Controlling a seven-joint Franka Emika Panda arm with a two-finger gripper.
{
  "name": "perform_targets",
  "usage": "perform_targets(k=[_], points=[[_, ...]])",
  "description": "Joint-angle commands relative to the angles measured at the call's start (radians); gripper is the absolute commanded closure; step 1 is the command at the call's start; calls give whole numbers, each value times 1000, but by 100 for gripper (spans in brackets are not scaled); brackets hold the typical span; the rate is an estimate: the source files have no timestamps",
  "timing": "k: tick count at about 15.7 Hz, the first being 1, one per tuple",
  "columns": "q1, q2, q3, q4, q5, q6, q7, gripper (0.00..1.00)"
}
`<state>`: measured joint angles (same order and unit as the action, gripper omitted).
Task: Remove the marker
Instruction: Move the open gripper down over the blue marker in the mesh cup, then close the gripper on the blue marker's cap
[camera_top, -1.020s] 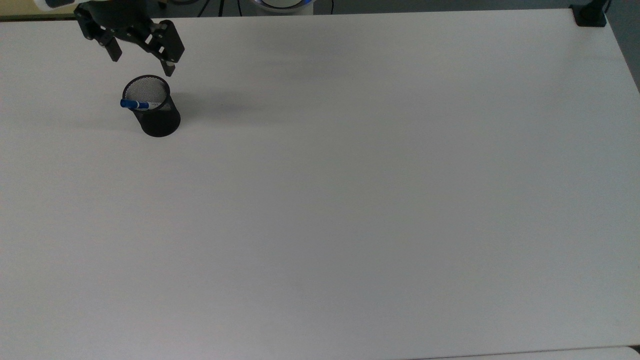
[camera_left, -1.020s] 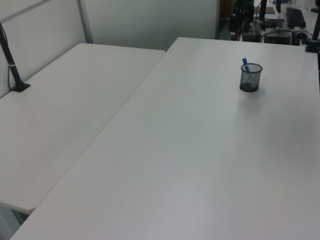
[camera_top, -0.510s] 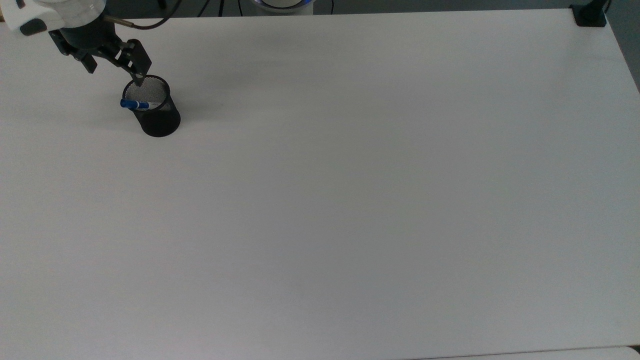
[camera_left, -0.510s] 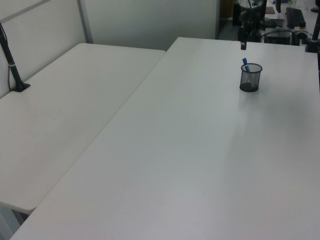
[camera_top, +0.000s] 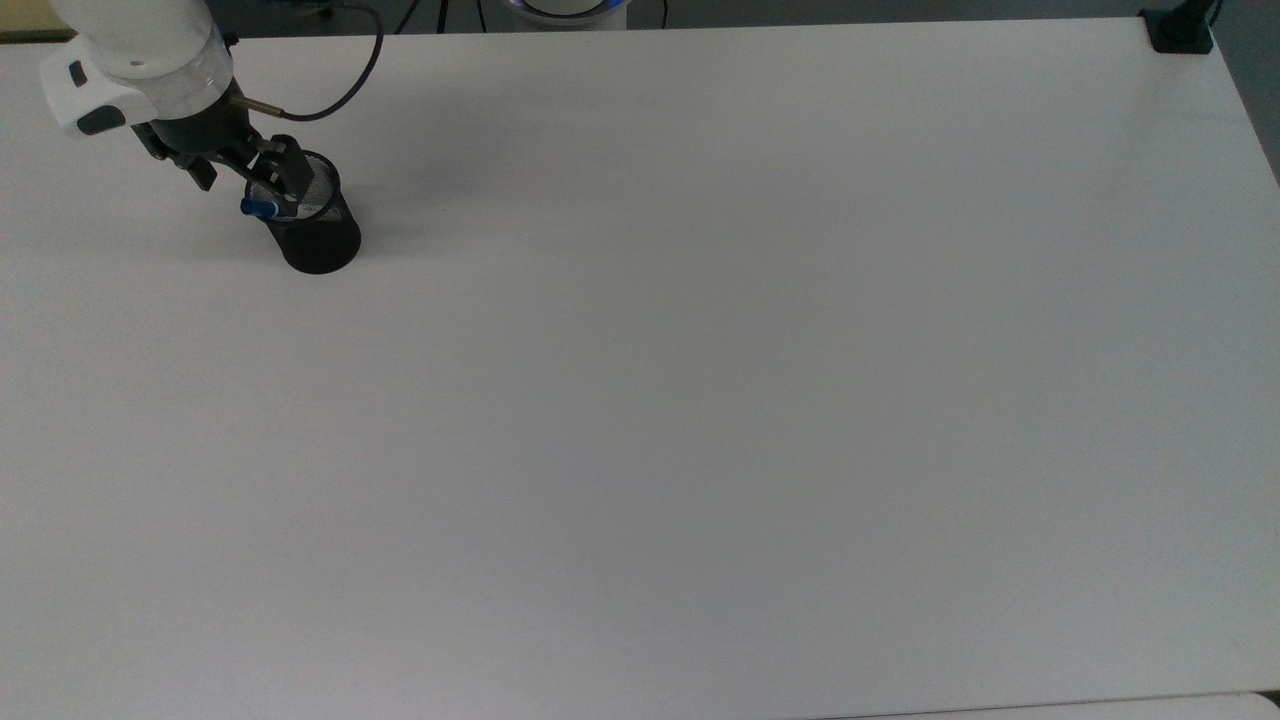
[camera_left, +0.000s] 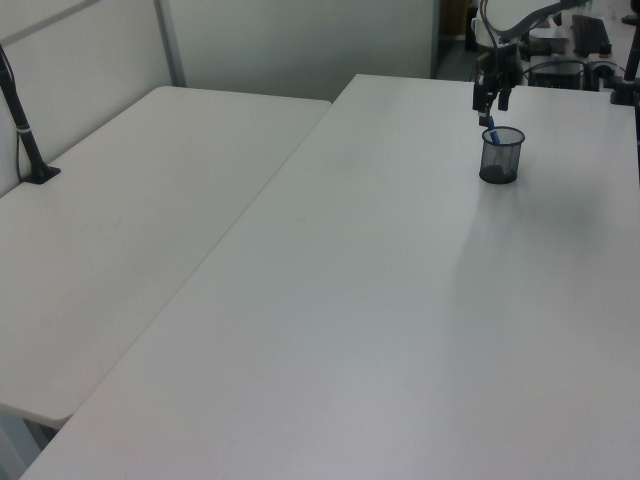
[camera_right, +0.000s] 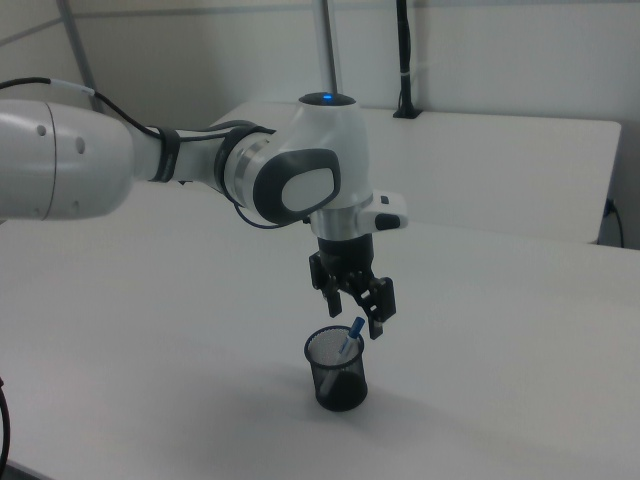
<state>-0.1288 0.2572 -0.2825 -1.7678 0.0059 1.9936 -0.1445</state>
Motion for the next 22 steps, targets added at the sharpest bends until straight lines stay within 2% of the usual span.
perform_targets(k=[1,10,22], points=[[9,8,-6,-18,23,40,23,21],[12,17,-4,-15,25,74,25,62],[11,5,-6,-7,25,73,22,81]])
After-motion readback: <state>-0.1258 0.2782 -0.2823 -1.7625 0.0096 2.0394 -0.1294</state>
